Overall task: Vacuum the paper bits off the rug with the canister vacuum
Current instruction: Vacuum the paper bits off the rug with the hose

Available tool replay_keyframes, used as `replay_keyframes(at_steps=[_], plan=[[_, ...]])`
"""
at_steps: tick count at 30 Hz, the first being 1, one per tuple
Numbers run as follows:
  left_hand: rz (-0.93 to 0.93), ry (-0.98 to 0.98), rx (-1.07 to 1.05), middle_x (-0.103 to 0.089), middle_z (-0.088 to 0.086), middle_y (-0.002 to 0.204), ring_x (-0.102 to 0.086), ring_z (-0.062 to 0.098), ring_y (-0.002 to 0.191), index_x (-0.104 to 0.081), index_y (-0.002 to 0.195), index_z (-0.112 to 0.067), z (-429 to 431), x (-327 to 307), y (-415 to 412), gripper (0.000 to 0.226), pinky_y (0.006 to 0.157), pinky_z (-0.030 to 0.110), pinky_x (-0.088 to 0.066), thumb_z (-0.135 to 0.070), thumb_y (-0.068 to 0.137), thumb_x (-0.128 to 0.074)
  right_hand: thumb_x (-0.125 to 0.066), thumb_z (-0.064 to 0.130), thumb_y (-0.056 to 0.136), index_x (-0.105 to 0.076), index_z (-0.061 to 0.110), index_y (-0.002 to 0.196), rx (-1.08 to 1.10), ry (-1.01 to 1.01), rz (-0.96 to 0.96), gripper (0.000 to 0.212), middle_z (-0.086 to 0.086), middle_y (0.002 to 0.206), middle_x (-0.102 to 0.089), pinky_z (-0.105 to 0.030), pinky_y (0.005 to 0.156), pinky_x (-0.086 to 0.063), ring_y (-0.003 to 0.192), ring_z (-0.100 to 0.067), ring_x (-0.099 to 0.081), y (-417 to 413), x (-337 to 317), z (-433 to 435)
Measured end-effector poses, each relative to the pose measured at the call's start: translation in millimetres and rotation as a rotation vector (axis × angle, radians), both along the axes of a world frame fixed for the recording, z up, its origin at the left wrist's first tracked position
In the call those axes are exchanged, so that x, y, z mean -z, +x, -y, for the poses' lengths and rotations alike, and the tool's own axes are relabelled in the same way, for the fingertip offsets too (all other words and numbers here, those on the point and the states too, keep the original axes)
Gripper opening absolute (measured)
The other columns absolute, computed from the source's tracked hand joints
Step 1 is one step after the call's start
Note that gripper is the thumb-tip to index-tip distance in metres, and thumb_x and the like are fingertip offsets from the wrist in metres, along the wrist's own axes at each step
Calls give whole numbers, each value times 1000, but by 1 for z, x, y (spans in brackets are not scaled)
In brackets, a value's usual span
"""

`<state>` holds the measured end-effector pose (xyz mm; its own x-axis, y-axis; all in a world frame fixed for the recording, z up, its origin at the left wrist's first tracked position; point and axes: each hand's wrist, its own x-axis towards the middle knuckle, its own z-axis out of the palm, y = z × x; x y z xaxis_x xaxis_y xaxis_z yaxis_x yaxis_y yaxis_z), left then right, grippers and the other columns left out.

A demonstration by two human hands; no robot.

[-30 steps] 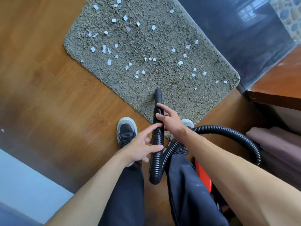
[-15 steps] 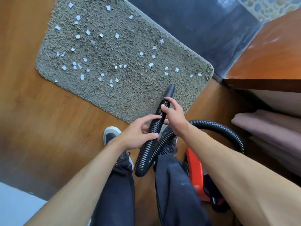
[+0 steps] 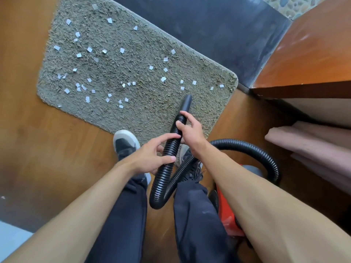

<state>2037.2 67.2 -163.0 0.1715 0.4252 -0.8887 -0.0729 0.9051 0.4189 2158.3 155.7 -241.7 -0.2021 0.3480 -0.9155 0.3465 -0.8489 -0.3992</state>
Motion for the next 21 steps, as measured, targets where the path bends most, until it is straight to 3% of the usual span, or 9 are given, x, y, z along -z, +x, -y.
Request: replay_keyframes(at_steps=[4, 7, 9, 13, 17, 21], plan=[[26, 14, -81, -56, 18, 97, -58, 25, 73, -51, 132, -46, 9, -1, -15, 57, 65, 43, -50, -3, 94, -61, -58, 7, 94, -55, 28, 128, -43, 51, -35, 40, -16, 102, -61, -49, 74, -58, 88, -26, -63, -19, 3, 0], [64, 3, -114, -58, 15, 95, -53, 25, 77, -52, 130, -48, 15, 4, -27, 57, 72, 51, -47, -4, 95, -61, -58, 9, 94, -54, 24, 131, -84, 49, -39, 41, -10, 96, -59, -44, 71, -58, 86, -24, -62, -32, 2, 2], [58, 0, -118, -58, 13, 93, -55, 21, 76, -52, 129, -50, 15, 7, -31, 57, 71, 46, -50, -5, 95, -61, -57, 10, 94, -53, 23, 133, -98, 56, -26, 41, -5, 93, -59, -38, 66, -57, 84, -21, -61, -39, 2, 1], [55, 6, -120, -56, 9, 86, -53, 6, 56, -52, 132, -44, 12, 9, -35, 56, 45, 23, -42, -3, 95, -60, -57, 10, 94, -54, 24, 133, -100, 84, -2, 41, -10, 97, -59, -42, 73, -58, 87, -24, -62, -42, 5, 0], [54, 24, -126, -57, 13, 90, -54, 20, 67, -52, 131, -46, 11, 12, -34, 57, 49, 26, -44, -3, 94, -61, -57, 9, 94, -54, 24, 131, -62, 99, 16, 40, -17, 107, -61, -49, 85, -58, 96, -31, -65, -39, 7, -2], [45, 20, -114, -58, 14, 94, -55, 21, 70, -51, 132, -46, 6, 12, -36, 57, 49, 26, -46, -4, 95, -61, -57, 10, 94, -53, 25, 133, -73, 89, 26, 41, -13, 103, -60, -48, 79, -58, 91, -25, -63, -43, 7, -7]])
